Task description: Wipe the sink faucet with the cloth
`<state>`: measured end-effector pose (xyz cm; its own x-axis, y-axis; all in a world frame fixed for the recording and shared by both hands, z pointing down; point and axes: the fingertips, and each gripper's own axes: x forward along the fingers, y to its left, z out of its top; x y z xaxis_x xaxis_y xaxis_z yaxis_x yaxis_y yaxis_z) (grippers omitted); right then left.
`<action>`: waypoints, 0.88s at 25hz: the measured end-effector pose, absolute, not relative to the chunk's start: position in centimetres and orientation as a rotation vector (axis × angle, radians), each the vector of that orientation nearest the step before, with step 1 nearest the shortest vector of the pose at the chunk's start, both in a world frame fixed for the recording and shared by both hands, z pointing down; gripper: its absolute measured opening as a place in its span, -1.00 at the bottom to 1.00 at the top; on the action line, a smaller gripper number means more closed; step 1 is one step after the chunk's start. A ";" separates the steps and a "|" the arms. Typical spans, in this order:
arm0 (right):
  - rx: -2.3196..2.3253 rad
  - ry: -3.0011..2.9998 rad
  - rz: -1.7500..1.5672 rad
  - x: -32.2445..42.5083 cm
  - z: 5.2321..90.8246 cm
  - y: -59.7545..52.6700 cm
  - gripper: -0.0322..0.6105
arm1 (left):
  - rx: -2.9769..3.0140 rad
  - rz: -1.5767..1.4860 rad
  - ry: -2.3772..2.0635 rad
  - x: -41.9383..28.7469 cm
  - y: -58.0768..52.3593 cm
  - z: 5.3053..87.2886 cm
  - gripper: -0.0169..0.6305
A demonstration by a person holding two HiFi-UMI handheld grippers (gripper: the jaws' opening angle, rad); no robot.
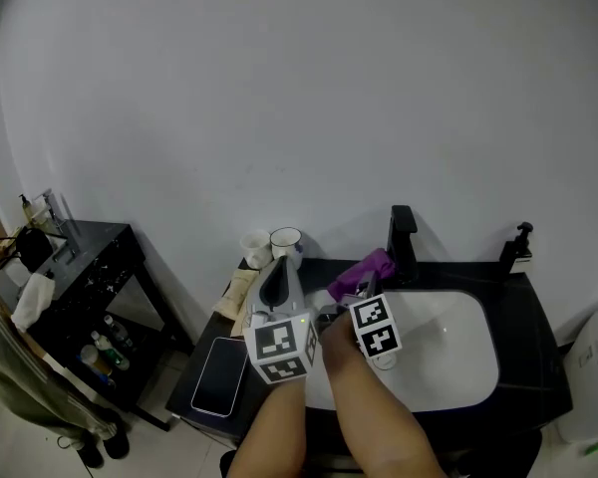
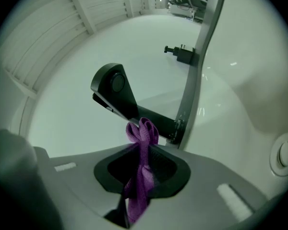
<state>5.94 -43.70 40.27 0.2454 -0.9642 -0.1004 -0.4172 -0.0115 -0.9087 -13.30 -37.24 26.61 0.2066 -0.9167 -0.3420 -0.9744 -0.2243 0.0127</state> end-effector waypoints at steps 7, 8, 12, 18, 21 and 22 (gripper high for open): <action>-1.566 1.494 -0.720 3.0 39.1 -43.3 -0.71 | -2.251 0.382 1.836 -13.8 -37.4 26.9 -0.90; -1.578 1.587 -0.649 2.2 37.6 -43.1 -0.71 | -2.246 0.383 1.849 -14.1 -37.5 27.0 -0.90; -1.621 2.045 -0.153 -2.1 30.3 -41.1 -0.71 | -2.225 0.398 1.886 -14.8 -37.5 27.1 -0.90; -1.542 2.364 0.455 -3.5 23.2 -35.6 -0.70 | -2.226 0.347 1.865 -14.1 -37.6 27.2 -0.90; -1.499 2.491 0.494 -1.6 23.1 -32.5 -0.68 | -2.265 0.328 1.834 -13.0 -37.6 27.7 -0.90; -1.494 2.530 0.500 -0.7 23.4 -31.5 -0.68 | -2.297 0.333 1.816 -12.3 -37.5 27.7 -0.90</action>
<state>-0.69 -31.51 23.40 -0.4875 -0.8187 -0.3034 -0.8726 0.4446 0.2022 -12.31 -37.55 27.74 0.2225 -0.9295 -0.2940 -0.9734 -0.2288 -0.0132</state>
